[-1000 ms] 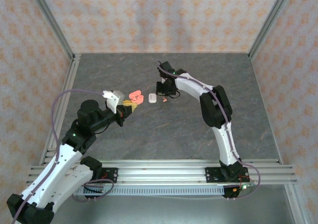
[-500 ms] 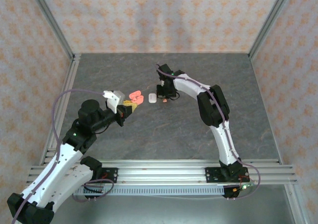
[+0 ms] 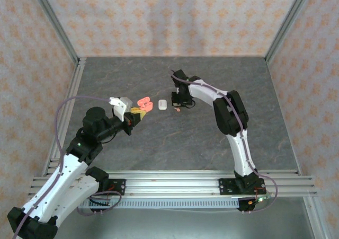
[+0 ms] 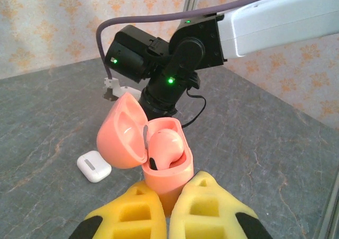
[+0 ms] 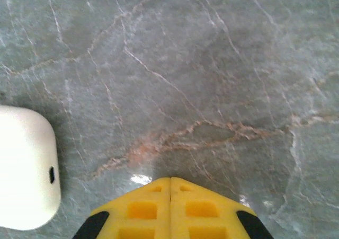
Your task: Insert wireless bluetooth earbuds into charging case
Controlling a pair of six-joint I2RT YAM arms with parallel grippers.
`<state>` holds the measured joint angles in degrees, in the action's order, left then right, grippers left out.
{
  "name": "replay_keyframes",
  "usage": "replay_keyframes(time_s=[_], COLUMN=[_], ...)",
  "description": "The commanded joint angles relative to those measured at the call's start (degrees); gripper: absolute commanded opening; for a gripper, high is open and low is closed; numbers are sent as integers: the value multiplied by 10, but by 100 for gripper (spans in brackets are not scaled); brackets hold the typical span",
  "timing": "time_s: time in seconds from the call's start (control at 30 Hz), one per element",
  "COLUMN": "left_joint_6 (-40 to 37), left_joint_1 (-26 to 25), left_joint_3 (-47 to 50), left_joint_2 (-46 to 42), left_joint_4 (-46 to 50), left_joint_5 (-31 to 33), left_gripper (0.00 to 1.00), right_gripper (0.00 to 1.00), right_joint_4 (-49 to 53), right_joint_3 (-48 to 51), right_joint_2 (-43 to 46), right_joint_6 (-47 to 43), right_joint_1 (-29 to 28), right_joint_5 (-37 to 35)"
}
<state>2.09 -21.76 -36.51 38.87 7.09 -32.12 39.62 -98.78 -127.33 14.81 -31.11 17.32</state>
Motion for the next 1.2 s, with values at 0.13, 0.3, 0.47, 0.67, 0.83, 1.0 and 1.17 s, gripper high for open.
replay_keyframes(time_s=[0.13, 0.3, 0.47, 0.67, 0.83, 1.0, 1.17], left_joint_6=[14, 14, 17, 20, 18, 14, 13], left_joint_1=[-3, -3, -3, -3, -3, -3, -3], left_joint_3=[4, 0, -1, -3, -7, -14, -13], left_joint_2=[-3, 2, 2, 0, -1, -2, -5], left_joint_4=[-26, -29, -30, -28, -26, -13, -10], left_joint_5=[-12, -17, -21, -23, -25, -26, -25], left_gripper=[0, 0, 0, 0, 0, 0, 0], right_gripper=[5, 9, 20, 23, 23, 22, 20], right_joint_4=[35, 43, 48, -17, -102, -123, -122], right_joint_3=[93, 104, 110, 166, 216, 228, 235], right_joint_2=[75, 134, 176, 204, 201, 174, 158], right_joint_6=[3, 12, 39, 132, 183, 190, 191], right_joint_1=[4, 4, -4, -20, -42, -49, -38], right_joint_5=[-21, -43, -52, -2, 25, 40, 38])
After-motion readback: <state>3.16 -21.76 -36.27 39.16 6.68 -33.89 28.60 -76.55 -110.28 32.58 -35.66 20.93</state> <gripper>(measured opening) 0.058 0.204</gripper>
